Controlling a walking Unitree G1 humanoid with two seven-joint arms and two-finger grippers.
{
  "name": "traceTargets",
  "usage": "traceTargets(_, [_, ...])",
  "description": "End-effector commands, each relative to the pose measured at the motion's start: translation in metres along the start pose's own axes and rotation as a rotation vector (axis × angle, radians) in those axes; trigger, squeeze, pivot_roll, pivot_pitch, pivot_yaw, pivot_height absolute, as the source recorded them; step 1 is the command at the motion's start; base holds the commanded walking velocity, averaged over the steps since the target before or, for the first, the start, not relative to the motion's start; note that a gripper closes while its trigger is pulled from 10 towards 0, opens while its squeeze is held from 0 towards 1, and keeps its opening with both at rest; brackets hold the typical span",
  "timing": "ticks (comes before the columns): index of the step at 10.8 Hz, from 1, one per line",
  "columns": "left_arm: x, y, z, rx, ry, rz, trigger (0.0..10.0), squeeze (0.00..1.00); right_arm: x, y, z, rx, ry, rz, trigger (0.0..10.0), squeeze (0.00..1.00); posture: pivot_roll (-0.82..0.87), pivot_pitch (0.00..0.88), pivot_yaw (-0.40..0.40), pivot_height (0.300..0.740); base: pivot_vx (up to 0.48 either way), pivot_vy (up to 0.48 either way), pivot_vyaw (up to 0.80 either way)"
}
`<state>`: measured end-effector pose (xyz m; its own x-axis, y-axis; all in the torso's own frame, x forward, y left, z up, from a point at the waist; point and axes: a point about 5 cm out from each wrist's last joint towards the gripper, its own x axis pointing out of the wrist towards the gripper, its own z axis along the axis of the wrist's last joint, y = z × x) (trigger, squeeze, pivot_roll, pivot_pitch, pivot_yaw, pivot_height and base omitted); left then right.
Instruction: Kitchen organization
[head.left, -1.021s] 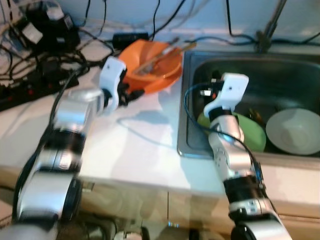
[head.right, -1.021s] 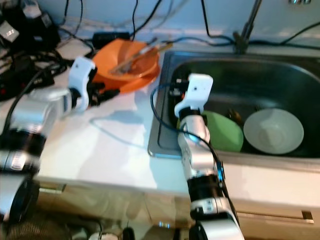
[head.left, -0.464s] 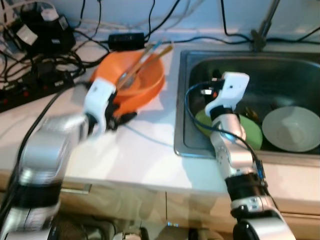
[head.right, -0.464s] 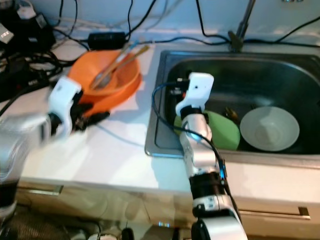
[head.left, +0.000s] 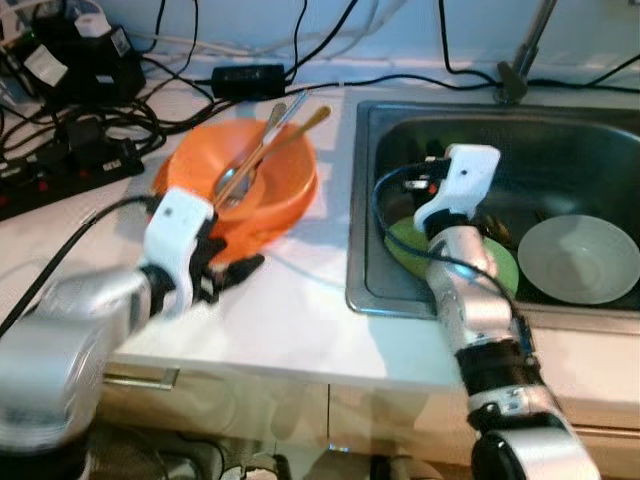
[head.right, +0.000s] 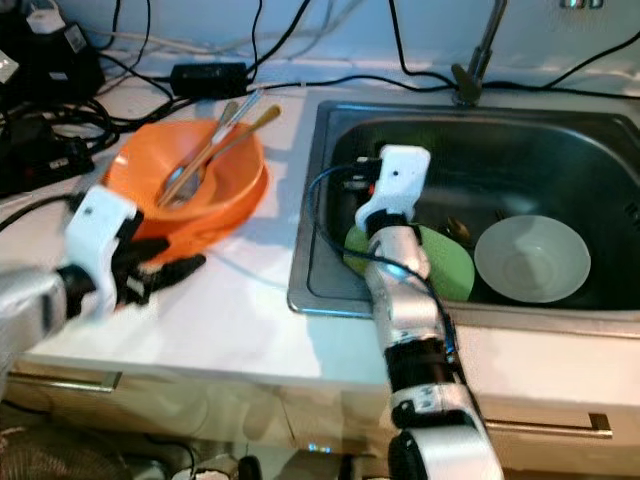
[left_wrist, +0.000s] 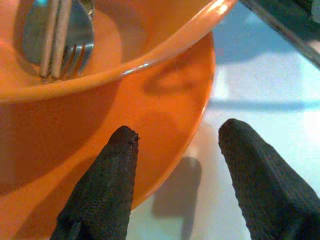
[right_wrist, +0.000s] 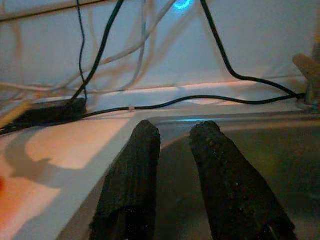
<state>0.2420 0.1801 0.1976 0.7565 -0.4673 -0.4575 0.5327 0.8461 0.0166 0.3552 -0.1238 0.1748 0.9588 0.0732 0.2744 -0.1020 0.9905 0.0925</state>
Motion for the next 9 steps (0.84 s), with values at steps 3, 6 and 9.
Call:
traceTargets(3, [-0.012, -0.012, -0.012, -0.036, 0.067, -0.012, 10.0, 0.00, 0.000, -0.007, -0.005, 0.007, 0.025, -0.006, 10.0, 0.00, 0.19, 0.102, 0.019, 0.740, 0.000, 0.000, 0.00])
traceTargets(6, [-0.015, 0.002, -0.002, -0.044, -0.002, 0.151, 10.0, 0.00, 0.003, -0.003, -0.007, 0.009, 0.032, 0.011, 10.0, 0.00, 0.20, 0.106, 0.007, 0.740, 0.000, 0.000, 0.00])
traceTargets(9, [-0.033, 0.029, 0.002, -0.008, 0.014, 0.306, 10.0, 0.00, 0.003, -0.001, -0.008, 0.014, 0.036, 0.017, 10.0, 0.00, 0.21, 0.111, 0.003, 0.740, 0.000, 0.000, 0.00])
